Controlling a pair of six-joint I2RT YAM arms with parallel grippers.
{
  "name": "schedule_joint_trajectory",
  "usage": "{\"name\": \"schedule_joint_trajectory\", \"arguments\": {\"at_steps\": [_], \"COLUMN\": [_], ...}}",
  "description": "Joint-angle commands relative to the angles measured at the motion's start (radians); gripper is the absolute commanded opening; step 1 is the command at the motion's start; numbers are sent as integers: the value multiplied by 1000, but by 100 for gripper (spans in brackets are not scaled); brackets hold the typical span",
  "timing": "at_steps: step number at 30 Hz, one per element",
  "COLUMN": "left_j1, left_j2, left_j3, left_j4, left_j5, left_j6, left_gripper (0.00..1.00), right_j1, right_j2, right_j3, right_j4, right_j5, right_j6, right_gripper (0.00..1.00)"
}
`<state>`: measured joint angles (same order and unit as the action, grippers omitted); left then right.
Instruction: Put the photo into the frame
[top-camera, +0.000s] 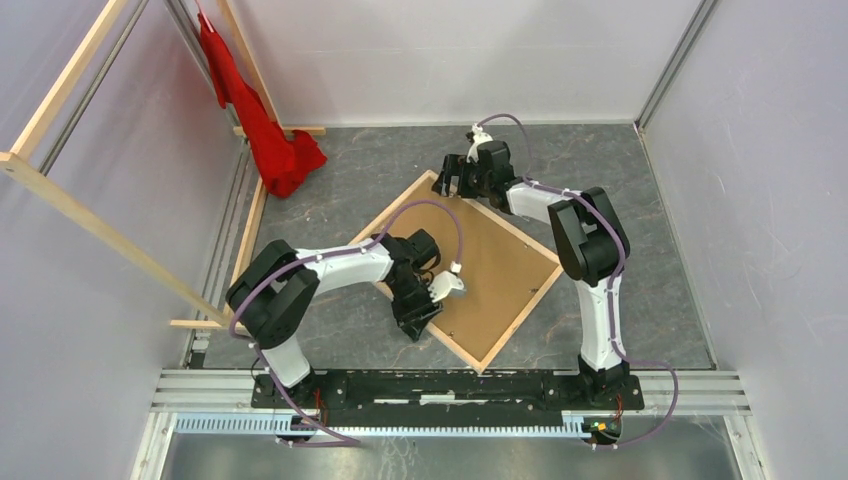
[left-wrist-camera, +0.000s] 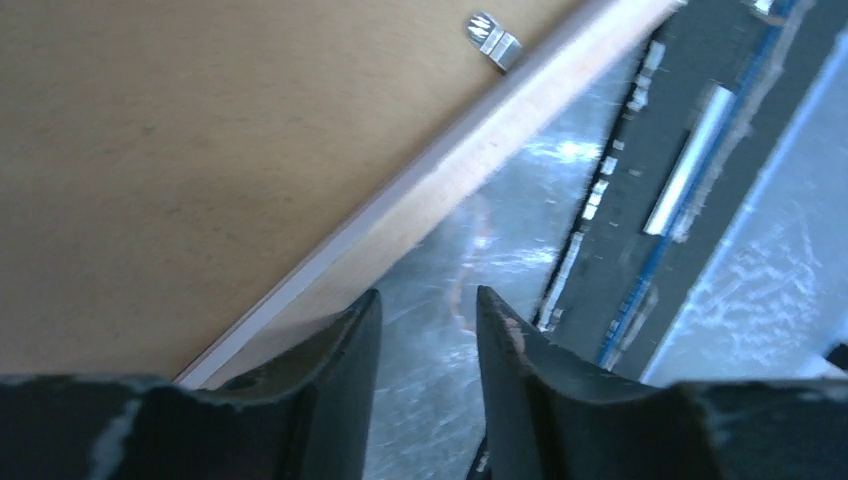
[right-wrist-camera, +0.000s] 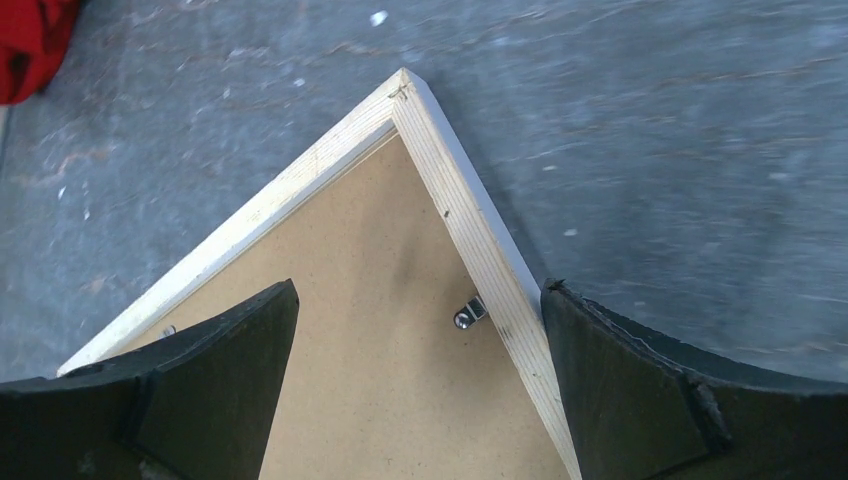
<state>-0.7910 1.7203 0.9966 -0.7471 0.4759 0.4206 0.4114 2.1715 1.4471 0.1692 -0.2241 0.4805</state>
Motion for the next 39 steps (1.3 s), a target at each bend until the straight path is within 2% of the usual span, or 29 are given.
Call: {"name": "schedule_joint_trajectory", "arguments": {"at_steps": [1, 5, 8, 12, 15, 18, 22, 26, 29, 31, 39], "left_j1": [-16, -12, 41, 252, 438, 597, 731, 757, 763, 771, 774], "left_j2": [42, 6, -48, -92, -73, 25, 167, 217, 234, 244, 269], "left_j3": [26, 72, 117, 210, 266, 369, 468, 448, 427, 425, 402], "left_j4": [67, -58, -129, -127, 17, 57, 23, 25, 28, 15, -5], "left_j5": [74, 120, 115, 65, -58, -95, 2, 35, 63, 99, 139], "left_j6": [105, 192, 245, 234, 124, 45, 20, 39, 51, 58, 88], "left_gripper": [51, 56, 57, 58, 56, 46, 35, 27, 17, 15, 15], "right_j1": [75, 71, 59, 43, 43, 51, 90, 152, 203, 234, 335], "right_j2": [5, 7, -43, -165, -282, -368, -421, -400, -353, -313, -140], "right_j3": [22, 71, 79, 29, -108, -240, -382, -435, -431, -402, -233], "right_j4": [-69, -139, -150, -155, -81, -13, 100, 180, 229, 236, 248], "right_j5": [-187, -151, -86, 67, 153, 168, 127, 88, 67, 60, 55], "right_j6": [32, -25, -55, -59, -4, 50, 118, 185, 219, 233, 282], "right_gripper": [98, 98, 98, 98, 96, 90, 83, 75, 63, 56, 53]}}
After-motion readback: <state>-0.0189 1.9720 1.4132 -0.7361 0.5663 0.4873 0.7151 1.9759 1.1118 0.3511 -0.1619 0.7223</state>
